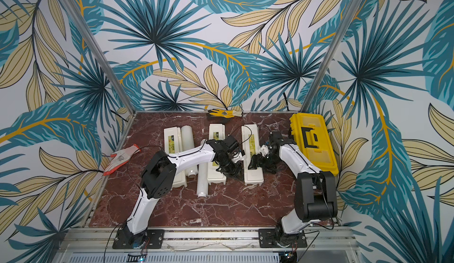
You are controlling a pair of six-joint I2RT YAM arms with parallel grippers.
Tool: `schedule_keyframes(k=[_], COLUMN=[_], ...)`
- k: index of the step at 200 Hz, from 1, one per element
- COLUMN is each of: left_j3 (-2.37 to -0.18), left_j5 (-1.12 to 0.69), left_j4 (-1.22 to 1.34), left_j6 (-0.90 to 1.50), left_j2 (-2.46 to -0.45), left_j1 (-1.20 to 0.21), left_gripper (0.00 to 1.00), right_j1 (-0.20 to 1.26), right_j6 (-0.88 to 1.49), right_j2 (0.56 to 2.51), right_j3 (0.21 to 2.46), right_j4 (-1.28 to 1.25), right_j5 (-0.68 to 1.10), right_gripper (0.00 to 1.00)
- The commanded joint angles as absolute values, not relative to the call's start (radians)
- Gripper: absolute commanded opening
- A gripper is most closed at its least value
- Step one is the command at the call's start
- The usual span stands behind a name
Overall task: Put plastic wrap rolls into dispensers
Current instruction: Close the lid on the plastic wrap cutting box.
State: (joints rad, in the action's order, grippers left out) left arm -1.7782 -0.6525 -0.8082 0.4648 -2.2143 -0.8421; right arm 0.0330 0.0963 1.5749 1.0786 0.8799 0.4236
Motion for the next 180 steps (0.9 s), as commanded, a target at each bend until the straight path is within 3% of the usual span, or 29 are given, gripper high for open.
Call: schedule_keyframes(k=[1,21,89,180], left_j3=[-1.795,-1.799,-1.826,-1.835], left_j5=[-0.592,-0.571,-0.549,-0.517], left_j4=[-0.810,-0.810,-0.809,-0.780], left_j6=[0.450,0.442,0.420,0.397], left_j2=[-2.224,-2.207,-2.189,-2.161], left_j1=[-0.831,-0.824,-0.809,-0.756], left_gripper=[0.33,0.41,0.57,0.68], right_j1=[0.033,0.033,0.030,0.032], right_j6=[0.097,0.101,0.170,0.325], right_j2=[1.613,1.591,1.585,1.585], right_j3=[1.045,1.043,1.002,0.887], right_j4=[0.875,0.860,0.777,0.584], right_j5=[0.339,0.341,0.472,0.588], right_gripper=[0.80,0.76,0.69,0.55])
